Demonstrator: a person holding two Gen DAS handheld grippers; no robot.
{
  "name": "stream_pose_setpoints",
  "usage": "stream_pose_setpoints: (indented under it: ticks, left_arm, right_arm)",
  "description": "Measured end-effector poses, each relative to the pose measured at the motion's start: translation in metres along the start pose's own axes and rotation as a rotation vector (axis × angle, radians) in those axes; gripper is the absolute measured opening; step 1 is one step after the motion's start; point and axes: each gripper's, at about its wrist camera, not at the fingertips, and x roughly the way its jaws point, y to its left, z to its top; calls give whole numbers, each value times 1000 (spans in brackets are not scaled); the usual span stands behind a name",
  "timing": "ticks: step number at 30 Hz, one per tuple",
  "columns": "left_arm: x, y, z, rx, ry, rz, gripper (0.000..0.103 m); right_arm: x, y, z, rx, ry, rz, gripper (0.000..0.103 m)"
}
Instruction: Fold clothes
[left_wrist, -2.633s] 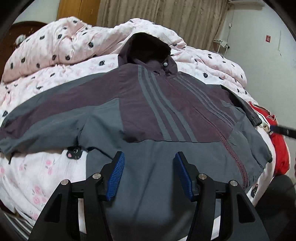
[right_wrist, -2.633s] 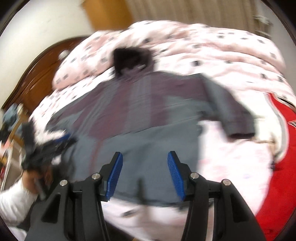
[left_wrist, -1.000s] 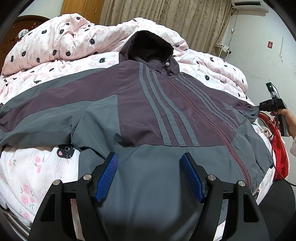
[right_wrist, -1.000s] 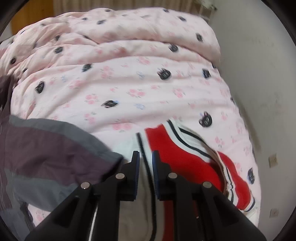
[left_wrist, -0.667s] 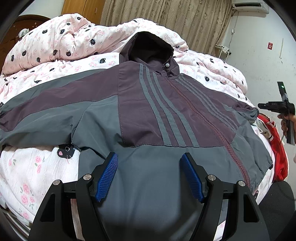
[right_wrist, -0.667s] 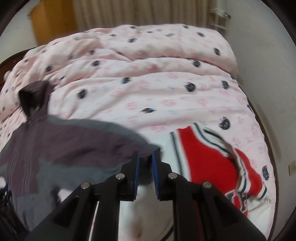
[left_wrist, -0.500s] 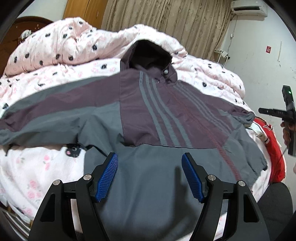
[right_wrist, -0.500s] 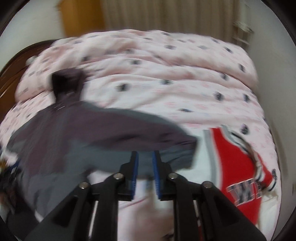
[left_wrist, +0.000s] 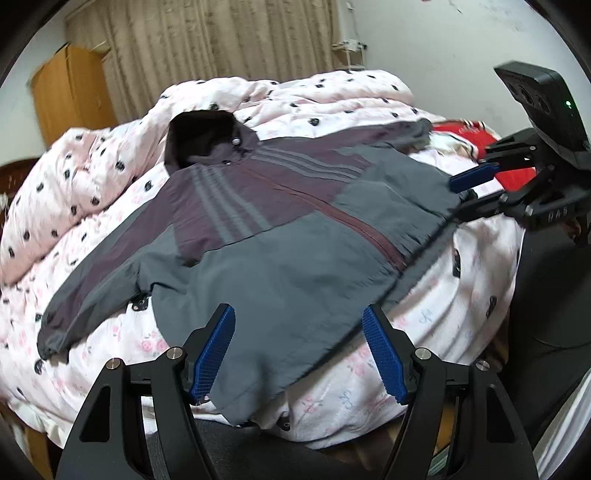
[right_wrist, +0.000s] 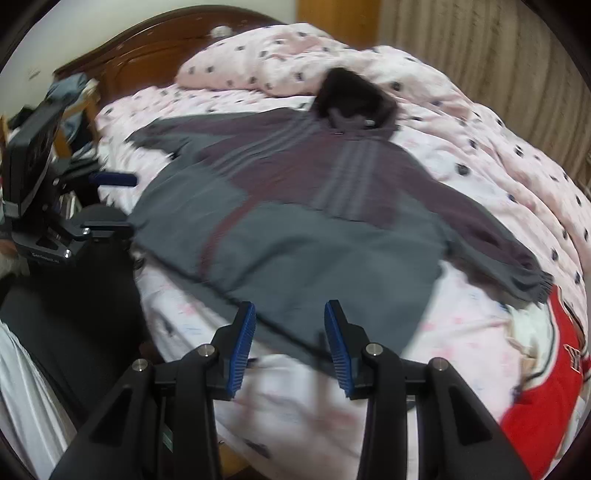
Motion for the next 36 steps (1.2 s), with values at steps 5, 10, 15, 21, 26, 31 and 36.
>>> stream_pose_setpoints:
  ticks: [5, 10, 15, 21, 26, 31, 36]
  left_arm:
    - [6, -2, 0, -5, 29, -6, 67]
    - [5, 6, -3, -52, 31, -21, 67]
    - [8, 2, -6, -36, 55, -53, 67]
    - [23, -17, -5, 46, 126, -77, 67]
    - [41, -22, -6, 73, 210, -43, 67]
    - [45, -11, -4, 18, 217, -12, 67]
    - [29, 4, -2, -39, 154, -33, 66]
  right_arm:
    - [27, 40, -8, -122, 15, -109, 43]
    - [43, 39, -9, -141, 16, -190, 41]
    - [48, 32, -7, -141, 31, -177, 36]
    - [30, 21, 4, -91, -4, -128, 15]
    - [13, 16, 9, -87, -23, -91, 9]
    - [0, 10, 8, -73, -42, -56, 7]
    - [-17, 5, 12, -54, -77, -25, 7]
